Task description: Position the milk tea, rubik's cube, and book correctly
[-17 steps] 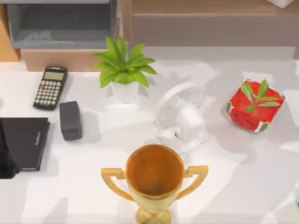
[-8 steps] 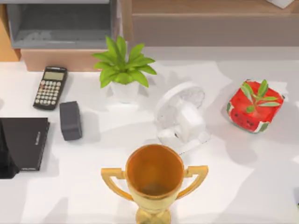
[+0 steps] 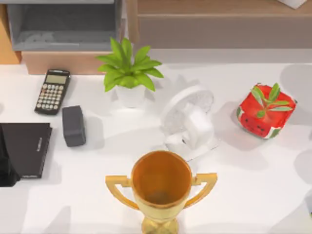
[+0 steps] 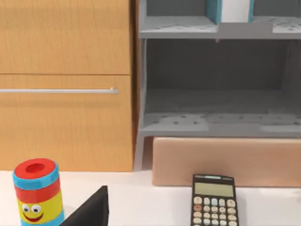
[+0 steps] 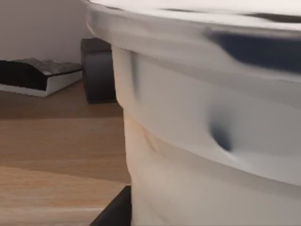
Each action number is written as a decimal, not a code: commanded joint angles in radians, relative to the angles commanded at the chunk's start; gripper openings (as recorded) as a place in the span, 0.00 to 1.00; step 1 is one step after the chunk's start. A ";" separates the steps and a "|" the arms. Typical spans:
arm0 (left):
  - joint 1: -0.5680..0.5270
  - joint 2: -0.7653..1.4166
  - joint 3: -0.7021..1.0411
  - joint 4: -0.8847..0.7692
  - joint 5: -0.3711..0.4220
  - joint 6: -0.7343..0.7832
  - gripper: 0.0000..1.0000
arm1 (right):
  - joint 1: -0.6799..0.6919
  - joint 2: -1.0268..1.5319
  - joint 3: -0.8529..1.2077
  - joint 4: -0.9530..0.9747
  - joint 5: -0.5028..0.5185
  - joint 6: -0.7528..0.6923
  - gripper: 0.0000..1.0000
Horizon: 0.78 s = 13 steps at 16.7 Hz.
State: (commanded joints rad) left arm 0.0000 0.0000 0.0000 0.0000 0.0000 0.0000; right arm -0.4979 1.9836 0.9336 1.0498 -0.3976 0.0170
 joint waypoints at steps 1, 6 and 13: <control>0.000 0.000 0.000 0.000 0.000 0.000 1.00 | -0.001 0.035 -0.007 0.040 -0.009 -0.001 0.00; 0.000 0.000 0.000 0.000 0.000 0.000 1.00 | 0.013 0.168 0.002 0.175 -0.042 -0.007 0.00; 0.000 0.000 0.000 0.000 0.000 0.000 1.00 | 0.004 0.179 -0.009 0.199 -0.046 -0.007 0.00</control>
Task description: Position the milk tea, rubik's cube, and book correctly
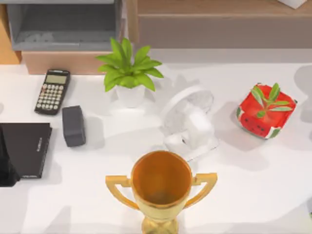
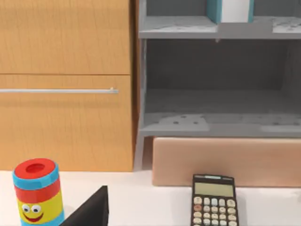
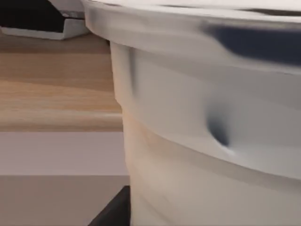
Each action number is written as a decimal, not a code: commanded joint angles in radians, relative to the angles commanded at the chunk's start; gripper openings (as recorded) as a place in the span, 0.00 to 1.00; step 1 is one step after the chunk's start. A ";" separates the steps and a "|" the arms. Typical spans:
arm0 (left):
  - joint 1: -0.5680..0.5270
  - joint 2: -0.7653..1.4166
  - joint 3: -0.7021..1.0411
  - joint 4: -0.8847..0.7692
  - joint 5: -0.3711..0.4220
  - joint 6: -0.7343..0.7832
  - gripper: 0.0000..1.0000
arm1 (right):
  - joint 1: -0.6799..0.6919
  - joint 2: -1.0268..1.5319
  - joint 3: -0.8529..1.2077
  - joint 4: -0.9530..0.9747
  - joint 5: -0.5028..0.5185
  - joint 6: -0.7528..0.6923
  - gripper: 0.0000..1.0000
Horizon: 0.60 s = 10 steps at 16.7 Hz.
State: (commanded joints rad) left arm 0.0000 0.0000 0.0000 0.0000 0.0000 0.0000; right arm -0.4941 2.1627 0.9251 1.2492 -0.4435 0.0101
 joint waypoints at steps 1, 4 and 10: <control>0.000 0.000 0.000 0.000 0.000 0.000 1.00 | -0.004 0.010 -0.005 0.015 -0.002 -0.001 0.00; 0.000 0.000 0.000 0.000 0.000 0.000 1.00 | -0.006 0.052 -0.010 0.058 -0.006 -0.006 0.00; 0.000 0.000 0.000 0.000 0.000 0.000 1.00 | 0.010 0.099 0.014 0.082 0.004 -0.001 0.00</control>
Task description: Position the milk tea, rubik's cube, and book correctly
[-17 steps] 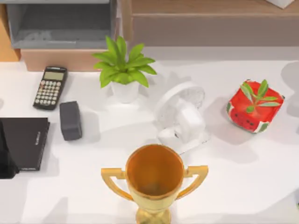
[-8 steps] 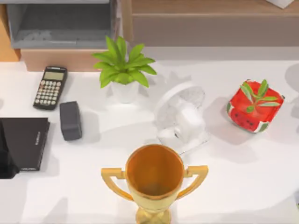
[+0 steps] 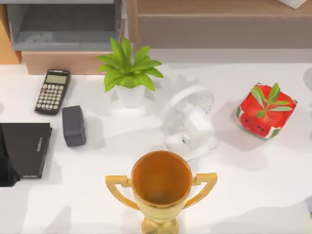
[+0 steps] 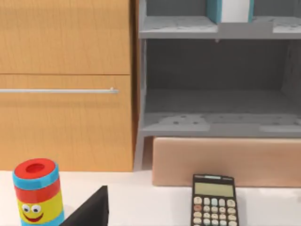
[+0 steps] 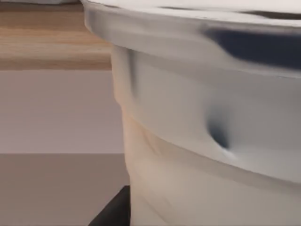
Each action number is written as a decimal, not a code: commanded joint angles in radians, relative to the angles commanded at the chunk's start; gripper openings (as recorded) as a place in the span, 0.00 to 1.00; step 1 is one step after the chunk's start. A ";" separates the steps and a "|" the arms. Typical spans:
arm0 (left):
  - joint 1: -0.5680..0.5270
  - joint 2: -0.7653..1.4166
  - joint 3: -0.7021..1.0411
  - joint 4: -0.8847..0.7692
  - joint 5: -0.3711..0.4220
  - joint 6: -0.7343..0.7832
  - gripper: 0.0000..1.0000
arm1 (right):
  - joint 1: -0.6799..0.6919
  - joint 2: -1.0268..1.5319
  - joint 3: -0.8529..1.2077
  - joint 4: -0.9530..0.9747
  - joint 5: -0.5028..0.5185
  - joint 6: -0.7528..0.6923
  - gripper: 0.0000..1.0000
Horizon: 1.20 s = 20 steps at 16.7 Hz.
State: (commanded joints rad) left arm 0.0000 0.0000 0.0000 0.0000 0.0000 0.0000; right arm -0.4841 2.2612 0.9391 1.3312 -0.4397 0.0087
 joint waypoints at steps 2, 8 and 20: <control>0.000 0.000 0.000 0.000 0.000 0.000 1.00 | 0.000 0.000 0.000 0.000 0.000 0.000 0.00; 0.000 0.000 0.000 0.000 0.000 0.000 1.00 | 0.000 0.000 0.000 0.000 0.000 0.000 0.45; 0.000 0.000 0.000 0.000 0.000 0.000 1.00 | 0.000 0.000 0.000 0.000 0.000 0.000 1.00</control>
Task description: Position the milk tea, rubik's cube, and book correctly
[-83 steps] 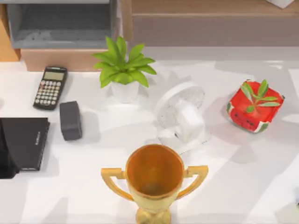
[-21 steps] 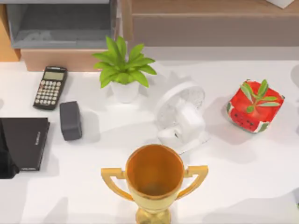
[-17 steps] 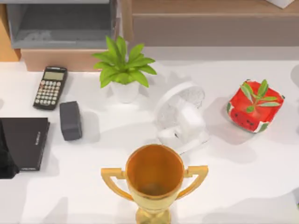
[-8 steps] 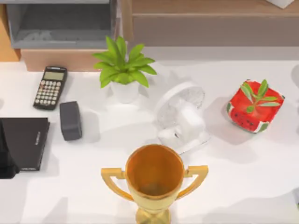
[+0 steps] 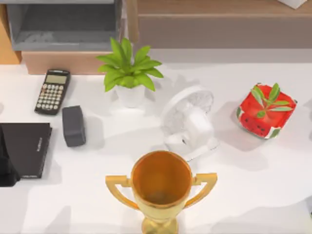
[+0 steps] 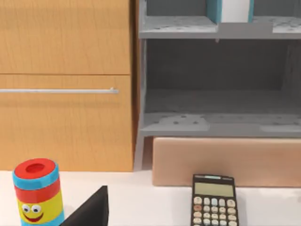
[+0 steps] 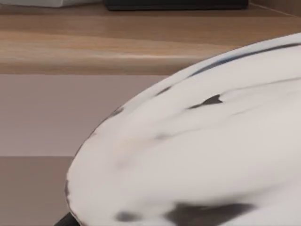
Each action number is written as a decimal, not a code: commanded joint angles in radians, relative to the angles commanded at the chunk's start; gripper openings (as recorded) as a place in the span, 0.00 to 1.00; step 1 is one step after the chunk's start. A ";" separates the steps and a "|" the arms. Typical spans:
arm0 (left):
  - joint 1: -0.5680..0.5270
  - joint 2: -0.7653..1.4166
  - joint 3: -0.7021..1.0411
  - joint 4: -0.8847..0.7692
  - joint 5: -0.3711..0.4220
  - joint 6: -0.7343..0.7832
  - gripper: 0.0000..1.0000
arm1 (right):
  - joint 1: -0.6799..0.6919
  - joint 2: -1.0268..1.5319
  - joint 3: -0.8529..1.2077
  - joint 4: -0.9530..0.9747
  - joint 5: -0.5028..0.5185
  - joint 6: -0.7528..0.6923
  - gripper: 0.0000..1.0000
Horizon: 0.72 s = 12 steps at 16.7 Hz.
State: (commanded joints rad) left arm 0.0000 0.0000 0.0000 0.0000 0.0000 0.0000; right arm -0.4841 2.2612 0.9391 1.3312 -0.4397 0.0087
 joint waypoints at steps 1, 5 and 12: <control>0.000 0.000 0.000 0.000 0.000 0.000 1.00 | 0.000 0.000 0.000 0.000 0.000 0.000 1.00; 0.000 0.000 0.000 0.000 0.000 0.000 1.00 | -0.003 -0.005 -0.003 0.002 -0.001 0.000 1.00; 0.000 0.000 0.000 0.000 0.000 0.000 1.00 | -0.039 -0.052 -0.120 0.073 -0.038 0.001 1.00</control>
State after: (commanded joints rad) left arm 0.0000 0.0000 0.0000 0.0000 0.0000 0.0000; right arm -0.5233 2.2091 0.8188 1.4043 -0.4780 0.0099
